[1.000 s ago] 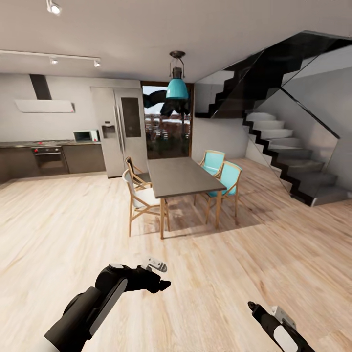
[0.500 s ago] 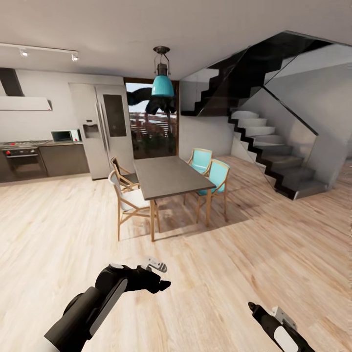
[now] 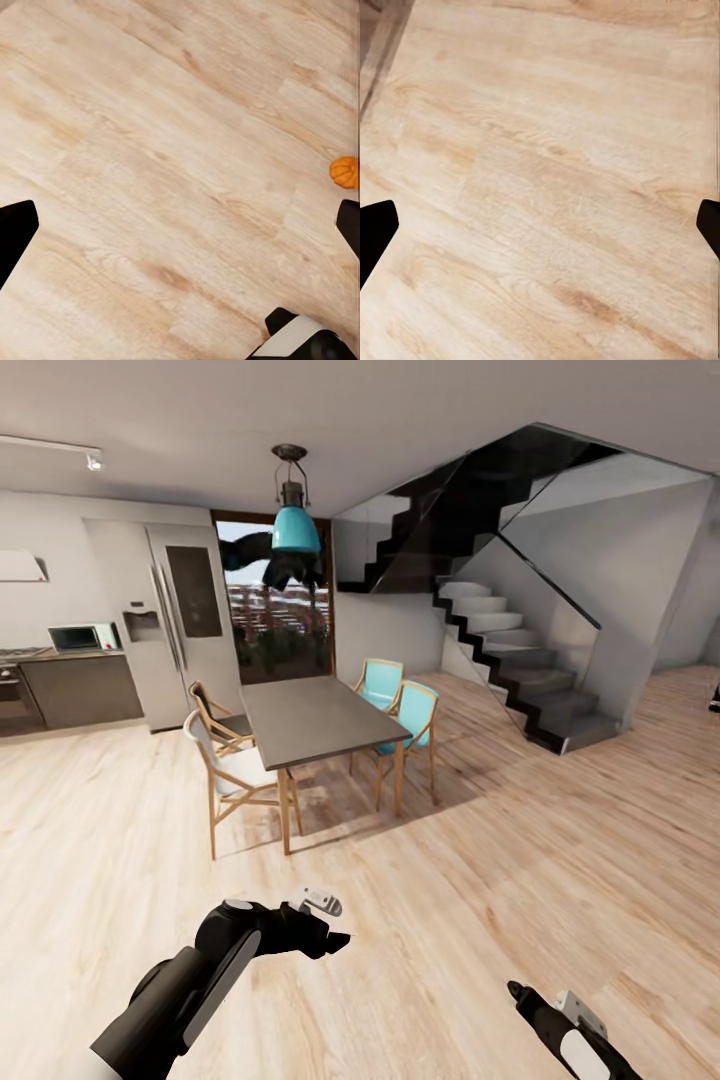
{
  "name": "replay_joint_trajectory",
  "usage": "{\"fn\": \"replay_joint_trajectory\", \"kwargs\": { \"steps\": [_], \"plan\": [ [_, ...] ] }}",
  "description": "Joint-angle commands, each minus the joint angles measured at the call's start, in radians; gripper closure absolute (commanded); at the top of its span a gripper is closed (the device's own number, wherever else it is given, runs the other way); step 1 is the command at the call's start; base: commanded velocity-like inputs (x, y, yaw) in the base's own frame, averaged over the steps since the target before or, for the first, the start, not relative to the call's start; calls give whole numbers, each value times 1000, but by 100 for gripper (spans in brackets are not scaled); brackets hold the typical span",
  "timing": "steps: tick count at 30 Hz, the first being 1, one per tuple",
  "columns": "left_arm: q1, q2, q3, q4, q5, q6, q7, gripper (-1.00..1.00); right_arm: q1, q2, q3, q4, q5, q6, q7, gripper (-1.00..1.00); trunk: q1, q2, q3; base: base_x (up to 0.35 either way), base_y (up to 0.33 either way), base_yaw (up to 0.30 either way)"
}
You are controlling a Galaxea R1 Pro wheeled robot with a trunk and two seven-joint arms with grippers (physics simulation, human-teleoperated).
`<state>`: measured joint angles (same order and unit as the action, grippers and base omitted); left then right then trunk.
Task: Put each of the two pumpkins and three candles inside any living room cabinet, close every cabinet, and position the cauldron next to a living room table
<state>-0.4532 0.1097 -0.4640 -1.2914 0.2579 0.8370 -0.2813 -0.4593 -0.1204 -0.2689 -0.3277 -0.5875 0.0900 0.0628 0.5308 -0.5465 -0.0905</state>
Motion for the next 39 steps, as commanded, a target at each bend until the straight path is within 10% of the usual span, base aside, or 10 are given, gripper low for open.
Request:
{"fn": "replay_joint_trajectory", "kwargs": {
  "steps": [1,39],
  "plan": [
    [-1,1,-1,-1,0,4,-2,-100,-1,1,-6,-1,-5,5,5,-100,0,-2,-3,0,0,-240],
    [-1,0,-56,0,-2,-4,1,-100,-1,1,-6,0,-5,5,3,-100,0,-2,-39,0,0,-231]
  ]
}}
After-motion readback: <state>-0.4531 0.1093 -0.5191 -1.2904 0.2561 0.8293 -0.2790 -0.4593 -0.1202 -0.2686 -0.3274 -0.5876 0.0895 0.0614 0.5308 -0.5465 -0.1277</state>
